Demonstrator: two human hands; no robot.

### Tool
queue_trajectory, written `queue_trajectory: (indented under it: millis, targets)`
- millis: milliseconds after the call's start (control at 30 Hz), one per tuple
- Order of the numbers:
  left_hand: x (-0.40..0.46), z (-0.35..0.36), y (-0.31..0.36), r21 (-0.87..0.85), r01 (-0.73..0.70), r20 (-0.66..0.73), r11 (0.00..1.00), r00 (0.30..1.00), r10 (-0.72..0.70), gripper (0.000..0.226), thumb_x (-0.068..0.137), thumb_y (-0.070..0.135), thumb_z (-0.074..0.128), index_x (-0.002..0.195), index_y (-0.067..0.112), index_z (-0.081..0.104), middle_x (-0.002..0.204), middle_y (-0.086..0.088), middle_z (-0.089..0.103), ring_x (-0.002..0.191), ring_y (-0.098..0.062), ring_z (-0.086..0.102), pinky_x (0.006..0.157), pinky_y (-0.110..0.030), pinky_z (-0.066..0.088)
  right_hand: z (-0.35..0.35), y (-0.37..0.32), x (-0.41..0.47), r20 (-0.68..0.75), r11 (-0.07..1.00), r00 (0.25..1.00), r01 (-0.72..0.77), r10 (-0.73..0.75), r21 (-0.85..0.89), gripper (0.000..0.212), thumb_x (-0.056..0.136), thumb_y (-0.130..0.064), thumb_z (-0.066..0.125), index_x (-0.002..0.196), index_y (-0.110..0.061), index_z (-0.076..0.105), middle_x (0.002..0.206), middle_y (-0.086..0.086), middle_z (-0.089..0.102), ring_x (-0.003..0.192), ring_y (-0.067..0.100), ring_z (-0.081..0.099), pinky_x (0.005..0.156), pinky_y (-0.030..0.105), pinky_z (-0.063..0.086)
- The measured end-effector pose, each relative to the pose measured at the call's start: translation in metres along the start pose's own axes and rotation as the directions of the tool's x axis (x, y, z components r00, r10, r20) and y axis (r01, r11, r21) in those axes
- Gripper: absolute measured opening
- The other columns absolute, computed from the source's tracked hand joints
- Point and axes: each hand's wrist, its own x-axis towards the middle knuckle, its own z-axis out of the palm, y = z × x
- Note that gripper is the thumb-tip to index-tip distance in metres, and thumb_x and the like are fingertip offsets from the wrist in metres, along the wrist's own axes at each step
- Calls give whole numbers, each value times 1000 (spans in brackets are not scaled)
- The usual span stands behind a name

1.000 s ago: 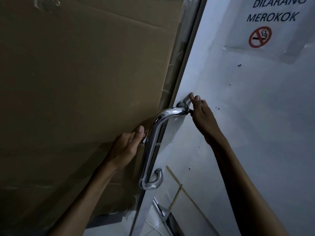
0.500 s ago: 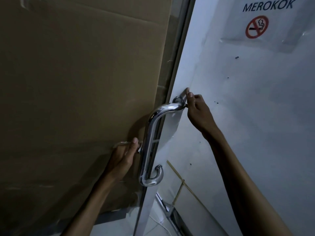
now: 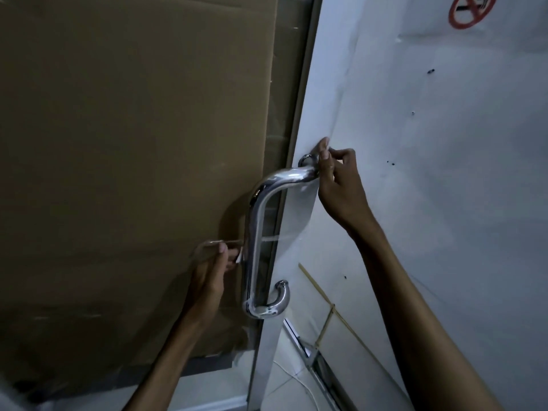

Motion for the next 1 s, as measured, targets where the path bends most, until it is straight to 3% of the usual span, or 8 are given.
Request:
queue_trajectory:
  millis: [67,133,300,467,567,733,867,1000]
  targets:
    - [-6,5,-5,54,58,-16,997,998,-57,53,89,77,43,90,36,78,94,24,78,96,-1,73,100,-41,52,3,7,4,3,1000,1000,21,-21,-9,52,113,-44,27,121,-16,70,129,5,48,109,2,50,79,10,40]
    - [-9,7,-8,88,135,-29,987,991,-132,65,75,93,44,85,38,76,87,31,75,98,-3,71,100,-41,51,6,14,6,3,999,999,47,-47,-25,52,113,-45,27,120,-18,71,133,7,50,119,5,48,83,17,43]
    - [-12,9,-17,41,156,-105,987,983,-151,62,86,81,35,108,34,70,114,13,73,111,-14,69,106,-43,49,6,26,8,11,996,996,92,-92,3,49,111,-48,29,127,-22,67,135,7,48,127,16,51,88,34,55]
    - [-26,12,-40,78,264,-191,961,950,-246,95,57,108,43,101,33,78,107,6,78,108,-17,72,103,-50,52,3,35,11,26,987,988,153,-154,54,46,111,-47,31,136,-25,63,134,6,45,128,17,50,88,43,60]
    - [-34,16,-32,-45,254,-182,966,949,-257,74,72,98,45,106,42,80,113,11,78,108,-11,73,102,-46,52,2,45,13,30,976,978,201,-204,87,43,111,-45,33,144,-32,56,135,4,44,128,18,52,87,40,59]
    - [-44,29,-40,13,273,-335,962,908,-253,53,96,60,40,103,27,80,101,11,81,96,-1,73,104,-41,51,1,46,14,46,971,971,230,-233,65,42,111,-44,36,145,-31,57,139,4,40,134,18,53,87,36,59]
    - [-40,31,-42,11,237,-326,971,919,-221,57,104,55,35,116,19,78,112,1,80,110,-15,73,107,-44,51,-2,48,14,56,963,962,265,-268,55,46,110,-46,35,150,-31,52,142,5,39,136,18,51,83,32,57]
    - [-40,34,-47,20,271,-263,962,930,-256,72,102,71,32,116,19,80,119,-5,78,118,-21,71,113,-51,45,-8,50,13,83,958,956,274,-281,83,50,110,-47,28,144,-26,58,138,4,40,126,11,54,73,18,50]
